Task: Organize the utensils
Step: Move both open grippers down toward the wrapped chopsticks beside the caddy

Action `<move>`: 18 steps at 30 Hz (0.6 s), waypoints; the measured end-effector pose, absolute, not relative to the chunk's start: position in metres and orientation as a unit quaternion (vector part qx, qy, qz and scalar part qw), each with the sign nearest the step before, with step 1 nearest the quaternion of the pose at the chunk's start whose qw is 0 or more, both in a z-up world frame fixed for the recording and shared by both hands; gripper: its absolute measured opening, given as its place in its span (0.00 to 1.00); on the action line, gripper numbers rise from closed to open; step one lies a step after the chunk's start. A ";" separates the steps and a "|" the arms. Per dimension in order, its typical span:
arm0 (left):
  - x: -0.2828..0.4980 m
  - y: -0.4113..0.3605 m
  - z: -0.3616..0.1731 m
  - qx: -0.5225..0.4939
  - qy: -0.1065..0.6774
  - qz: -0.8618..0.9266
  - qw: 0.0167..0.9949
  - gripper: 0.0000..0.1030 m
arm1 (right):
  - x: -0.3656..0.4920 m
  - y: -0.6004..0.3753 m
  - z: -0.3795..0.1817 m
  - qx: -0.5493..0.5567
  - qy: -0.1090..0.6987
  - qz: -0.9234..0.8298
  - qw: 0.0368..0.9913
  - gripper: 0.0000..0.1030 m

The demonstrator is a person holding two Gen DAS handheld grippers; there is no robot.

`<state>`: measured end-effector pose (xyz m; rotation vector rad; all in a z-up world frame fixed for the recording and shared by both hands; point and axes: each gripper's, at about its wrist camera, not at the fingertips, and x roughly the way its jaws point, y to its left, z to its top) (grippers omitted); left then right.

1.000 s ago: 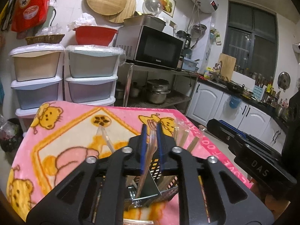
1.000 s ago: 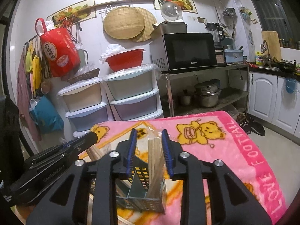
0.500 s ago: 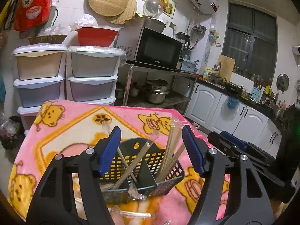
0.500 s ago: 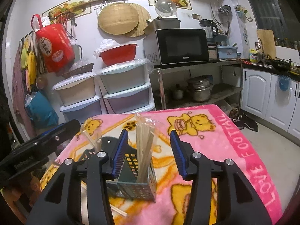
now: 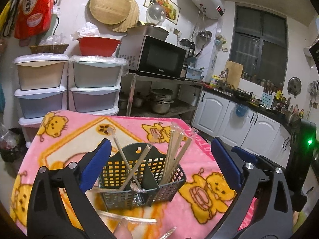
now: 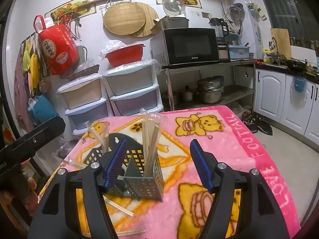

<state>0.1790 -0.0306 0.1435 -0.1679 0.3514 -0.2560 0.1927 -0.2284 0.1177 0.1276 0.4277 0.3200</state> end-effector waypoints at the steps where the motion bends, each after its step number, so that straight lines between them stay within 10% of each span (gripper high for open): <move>1: 0.177 -0.030 0.143 -0.084 0.174 -0.127 0.973 0.89 | 0.191 -0.229 0.117 0.064 0.212 0.159 0.962 0.64; 18: 0.162 -0.024 0.132 -0.088 0.192 -0.129 0.969 0.89 | 0.173 -0.225 0.102 0.064 0.240 0.172 0.953 0.64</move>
